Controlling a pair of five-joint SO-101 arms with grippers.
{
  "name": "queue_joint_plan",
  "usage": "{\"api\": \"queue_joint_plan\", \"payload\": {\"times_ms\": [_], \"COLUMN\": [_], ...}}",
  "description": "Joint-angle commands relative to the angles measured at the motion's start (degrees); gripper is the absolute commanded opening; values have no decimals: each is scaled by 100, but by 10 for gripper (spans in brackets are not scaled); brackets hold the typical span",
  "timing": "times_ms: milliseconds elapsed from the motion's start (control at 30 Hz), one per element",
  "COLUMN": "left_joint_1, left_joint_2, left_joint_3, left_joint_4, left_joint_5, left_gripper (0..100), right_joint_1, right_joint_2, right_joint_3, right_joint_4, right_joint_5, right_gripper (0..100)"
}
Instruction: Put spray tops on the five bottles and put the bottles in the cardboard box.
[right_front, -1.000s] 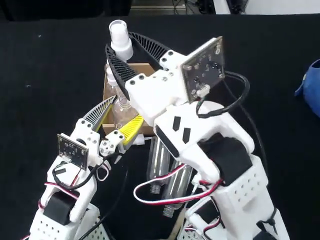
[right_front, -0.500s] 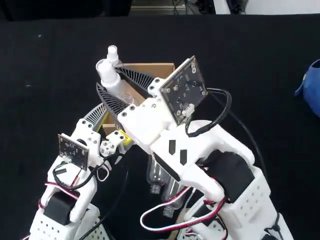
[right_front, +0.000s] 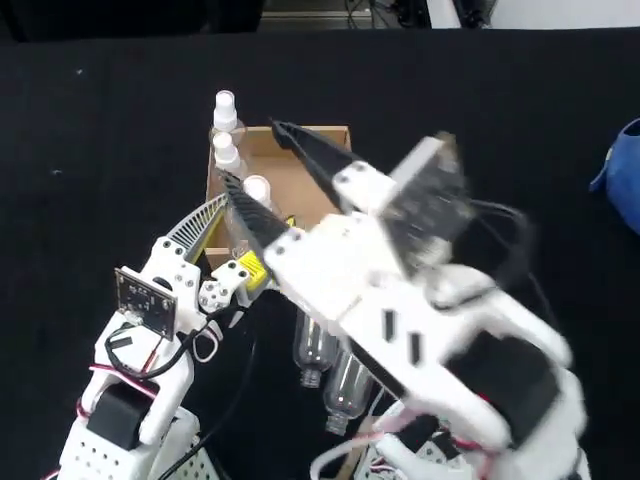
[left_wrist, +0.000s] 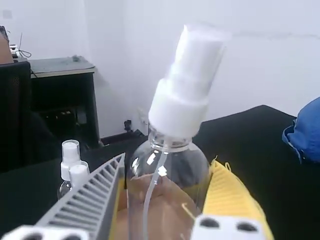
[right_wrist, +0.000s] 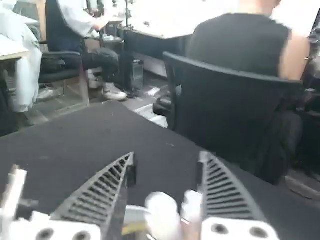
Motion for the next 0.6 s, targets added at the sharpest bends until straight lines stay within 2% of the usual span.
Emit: {"api": "queue_joint_plan", "payload": {"times_ms": [0,167,267,367,567], "left_joint_1": [13,-435,-629,-673,-998], "left_joint_2": [-9,26,431,1257,3095], "left_joint_3": [-40,-171,-330,-400,-391], "left_joint_4": [-114,-158,-255,-985,-2655], "left_joint_5": [70,70,70,70,70], "left_gripper": [33,33,33,33,30], "right_joint_1": [1442,3622,4431,4765,4782], "right_joint_2": [-303,-330,-312,-338,-338], "right_joint_3": [-532,435,1604,2897,4901], "right_joint_4": [1037,1266,844,149,-1679], "right_joint_5": [35,44,35,0,-9], "right_gripper": [61,32,32,32,32]}}
